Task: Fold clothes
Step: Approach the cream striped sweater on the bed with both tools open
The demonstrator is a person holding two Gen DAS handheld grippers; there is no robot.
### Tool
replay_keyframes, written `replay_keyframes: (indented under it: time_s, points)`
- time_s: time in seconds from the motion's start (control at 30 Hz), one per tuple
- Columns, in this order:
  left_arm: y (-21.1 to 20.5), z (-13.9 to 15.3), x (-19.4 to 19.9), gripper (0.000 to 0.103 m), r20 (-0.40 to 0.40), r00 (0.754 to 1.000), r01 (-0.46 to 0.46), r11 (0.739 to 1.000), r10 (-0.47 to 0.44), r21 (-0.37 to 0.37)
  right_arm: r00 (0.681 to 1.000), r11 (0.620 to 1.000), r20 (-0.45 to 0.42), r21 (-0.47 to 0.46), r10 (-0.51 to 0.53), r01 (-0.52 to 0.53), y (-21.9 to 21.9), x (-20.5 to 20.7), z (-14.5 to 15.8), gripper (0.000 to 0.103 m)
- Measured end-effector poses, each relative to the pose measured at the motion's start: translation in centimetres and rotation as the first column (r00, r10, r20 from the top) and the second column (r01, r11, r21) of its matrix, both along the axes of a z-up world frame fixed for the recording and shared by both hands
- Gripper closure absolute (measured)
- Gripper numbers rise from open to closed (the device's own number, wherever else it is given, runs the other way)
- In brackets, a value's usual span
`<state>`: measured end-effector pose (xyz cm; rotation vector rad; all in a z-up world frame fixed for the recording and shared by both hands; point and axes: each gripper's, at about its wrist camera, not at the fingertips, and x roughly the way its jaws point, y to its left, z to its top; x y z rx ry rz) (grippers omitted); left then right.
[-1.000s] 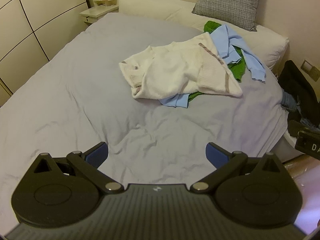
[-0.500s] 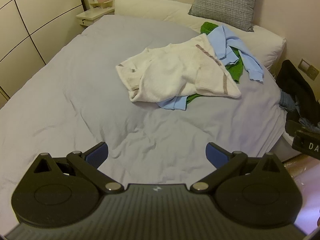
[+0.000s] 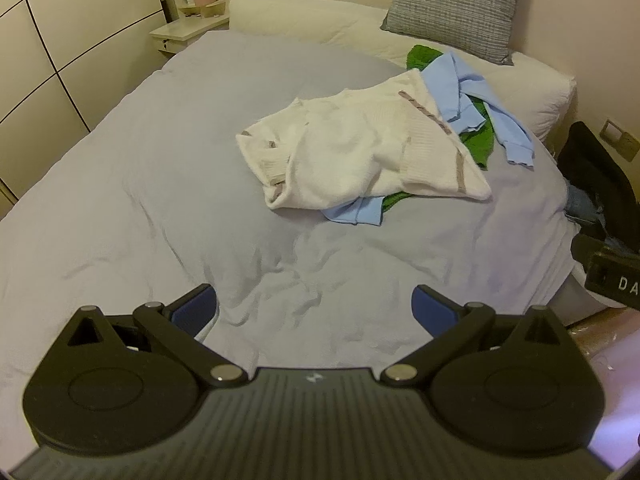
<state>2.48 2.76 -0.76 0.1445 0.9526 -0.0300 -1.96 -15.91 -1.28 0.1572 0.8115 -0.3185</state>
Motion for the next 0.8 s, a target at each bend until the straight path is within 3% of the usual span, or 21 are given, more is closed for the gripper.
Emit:
replay_keyframes:
  time_s: [0.8]
  points:
    - [2.9,-2.2,6.0,0.000,-0.053,0.998,-0.039,0.999,0.038,-0.016,0.998,0.999,-0.046,0.004,0.054,-0.054,2.1,7.4,-1.7,0.000]
